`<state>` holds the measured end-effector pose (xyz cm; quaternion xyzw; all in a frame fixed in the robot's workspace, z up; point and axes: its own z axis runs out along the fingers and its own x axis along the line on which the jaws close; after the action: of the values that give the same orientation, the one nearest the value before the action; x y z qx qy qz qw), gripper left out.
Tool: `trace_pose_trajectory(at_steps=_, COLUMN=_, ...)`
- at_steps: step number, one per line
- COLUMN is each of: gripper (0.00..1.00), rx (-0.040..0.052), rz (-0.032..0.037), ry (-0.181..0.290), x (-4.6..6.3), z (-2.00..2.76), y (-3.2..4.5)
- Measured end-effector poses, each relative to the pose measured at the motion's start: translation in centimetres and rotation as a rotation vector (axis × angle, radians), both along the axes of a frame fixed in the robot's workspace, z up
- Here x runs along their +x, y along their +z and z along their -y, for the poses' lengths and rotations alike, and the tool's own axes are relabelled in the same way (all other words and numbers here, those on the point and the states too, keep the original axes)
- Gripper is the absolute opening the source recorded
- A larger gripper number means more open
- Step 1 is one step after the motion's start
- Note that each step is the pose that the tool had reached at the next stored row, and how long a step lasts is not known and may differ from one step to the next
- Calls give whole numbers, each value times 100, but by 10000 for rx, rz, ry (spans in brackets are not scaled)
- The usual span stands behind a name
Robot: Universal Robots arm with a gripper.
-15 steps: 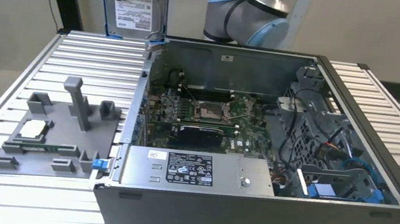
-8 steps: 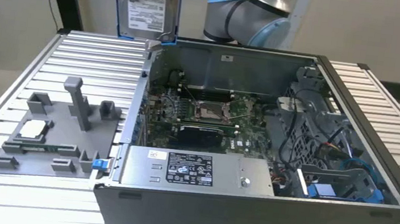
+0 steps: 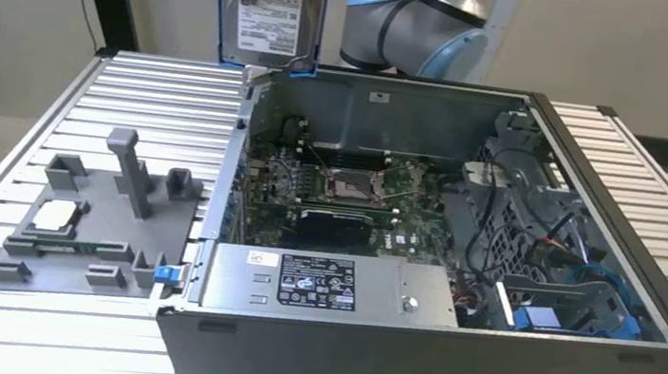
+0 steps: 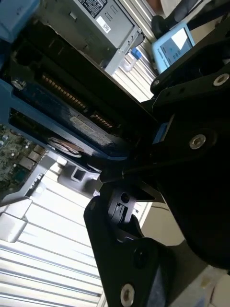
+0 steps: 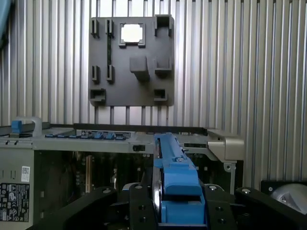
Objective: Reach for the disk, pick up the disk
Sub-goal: 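Pick up the disk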
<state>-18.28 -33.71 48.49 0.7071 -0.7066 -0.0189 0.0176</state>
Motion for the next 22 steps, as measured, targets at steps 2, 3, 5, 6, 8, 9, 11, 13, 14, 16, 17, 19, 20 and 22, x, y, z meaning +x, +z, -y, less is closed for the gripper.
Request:
trace_pose_trajectory(at_steps=2, gripper=0, rx=0, rz=-10, ry=0, x=65, z=1, y=3)
trace_pose_trajectory(at_steps=3, gripper=0, rx=0, rz=-14, ry=0, x=97, z=1, y=4)
trace_pose_trajectory(at_steps=5, gripper=0, rx=0, rz=-24, ry=0, x=163, z=3, y=7)
trace_pose_trajectory(at_steps=6, gripper=0, rx=0, rz=-28, ry=1, x=199, z=4, y=9)
trace_pose_trajectory(at_steps=8, gripper=0, rx=0, rz=-39, ry=0, x=272, z=7, y=11)
trace_pose_trajectory(at_steps=9, gripper=0, rx=0, rz=-43, ry=1, x=309, z=8, y=12)
trace_pose_trajectory(at_steps=11, gripper=0, rx=0, rz=-54, ry=0, x=385, z=11, y=15)
trace_pose_trajectory(at_steps=13, gripper=0, rx=-1, rz=-66, ry=1, x=470, z=14, y=18)
trace_pose_trajectory(at_steps=14, gripper=0, rx=-1, rz=-73, ry=0, x=513, z=16, y=20)
trace_pose_trajectory(at_steps=16, gripper=0, rx=0, rz=-83, ry=0, x=599, z=20, y=22)
trace_pose_trajectory(at_steps=17, gripper=0, rx=0, rz=-87, ry=0, x=641, z=21, y=23)
trace_pose_trajectory(at_steps=19, gripper=0, rx=-1, rz=-94, ry=0, x=719, z=22, y=26)
trace_pose_trajectory(at_steps=20, gripper=0, rx=0, rz=-96, ry=1, x=756, z=24, y=28)
trace_pose_trajectory(at_steps=22, gripper=0, rx=0, rz=-101, ry=0, x=828, z=25, y=30)
